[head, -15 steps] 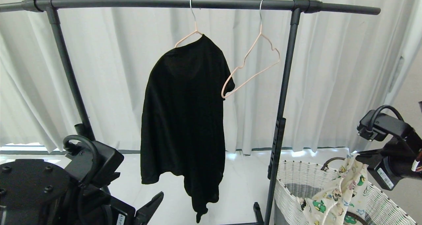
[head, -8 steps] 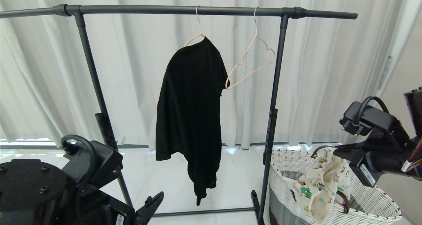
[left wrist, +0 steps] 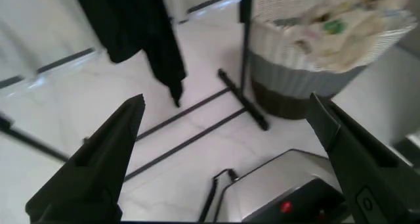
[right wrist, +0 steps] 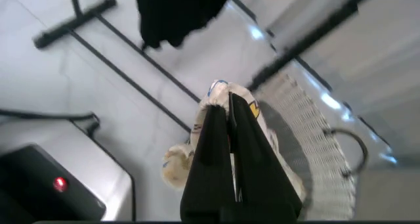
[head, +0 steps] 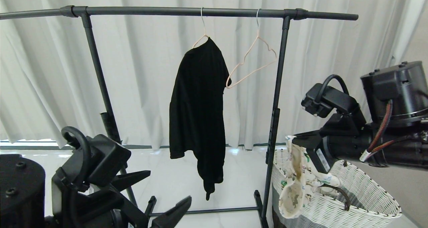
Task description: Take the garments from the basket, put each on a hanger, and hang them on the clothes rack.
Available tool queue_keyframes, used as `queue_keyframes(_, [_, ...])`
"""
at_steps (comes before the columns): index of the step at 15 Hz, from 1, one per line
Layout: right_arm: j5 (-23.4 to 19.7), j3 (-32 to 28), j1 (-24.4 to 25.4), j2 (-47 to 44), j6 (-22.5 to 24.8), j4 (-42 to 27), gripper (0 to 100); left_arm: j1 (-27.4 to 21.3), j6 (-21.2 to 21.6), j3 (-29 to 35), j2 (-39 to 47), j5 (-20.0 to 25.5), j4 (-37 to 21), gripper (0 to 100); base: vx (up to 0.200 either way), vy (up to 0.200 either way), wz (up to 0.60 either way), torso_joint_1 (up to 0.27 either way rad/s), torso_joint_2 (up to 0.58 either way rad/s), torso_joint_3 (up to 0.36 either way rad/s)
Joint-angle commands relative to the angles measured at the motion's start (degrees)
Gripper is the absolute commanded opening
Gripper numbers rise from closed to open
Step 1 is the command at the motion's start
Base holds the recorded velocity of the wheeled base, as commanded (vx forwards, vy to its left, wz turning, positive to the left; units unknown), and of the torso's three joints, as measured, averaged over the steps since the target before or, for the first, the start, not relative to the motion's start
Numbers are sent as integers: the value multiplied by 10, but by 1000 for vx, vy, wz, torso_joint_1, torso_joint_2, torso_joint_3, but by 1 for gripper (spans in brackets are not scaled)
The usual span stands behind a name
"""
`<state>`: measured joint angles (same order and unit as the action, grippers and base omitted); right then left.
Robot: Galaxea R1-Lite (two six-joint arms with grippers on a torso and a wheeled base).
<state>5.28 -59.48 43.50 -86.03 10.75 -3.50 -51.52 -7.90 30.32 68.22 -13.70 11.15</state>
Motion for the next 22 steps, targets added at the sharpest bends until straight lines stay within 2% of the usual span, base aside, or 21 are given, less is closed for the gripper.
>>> queue_keyframes(1, [0,-36,28,-48,-7,12,0,-31,0,8,-1,39,1,100,0,0,0,0,0,0])
queue_keyframes(3, [1,-63,50,-69,-25,26,0,-39,-5,8,4,80,1,100,0,0,0,0,0,0])
queue_keyframes(4, [1,-74,61,-78,-28,27,0,-40,-7,6,9,83,1,100,0,0,0,0,0,0])
queue_keyframes(6, [0,-86,78,-87,-28,27,0,-40,-18,3,20,84,1,100,0,0,0,0,0,0])
queue_keyframes(8, [0,-94,92,-92,-28,27,0,-40,-56,5,40,84,1,100,0,0,0,0,0,0])
queue_keyframes(15, [-2,-131,121,-114,-28,30,0,-39,-79,43,129,83,1,100,0,0,0,0,0,0])
queue_keyframes(18, [-3,-150,125,-120,-35,30,0,-32,-105,66,173,81,1,100,0,0,0,0,0,0])
queue_keyframes(19, [-11,-155,128,-120,-36,30,0,-17,-128,73,207,74,1,100,0,0,0,0,0,0])
queue_keyframes(22, [-15,-165,138,-120,-36,30,0,1,-131,66,255,32,1,100,0,0,0,0,0,0])
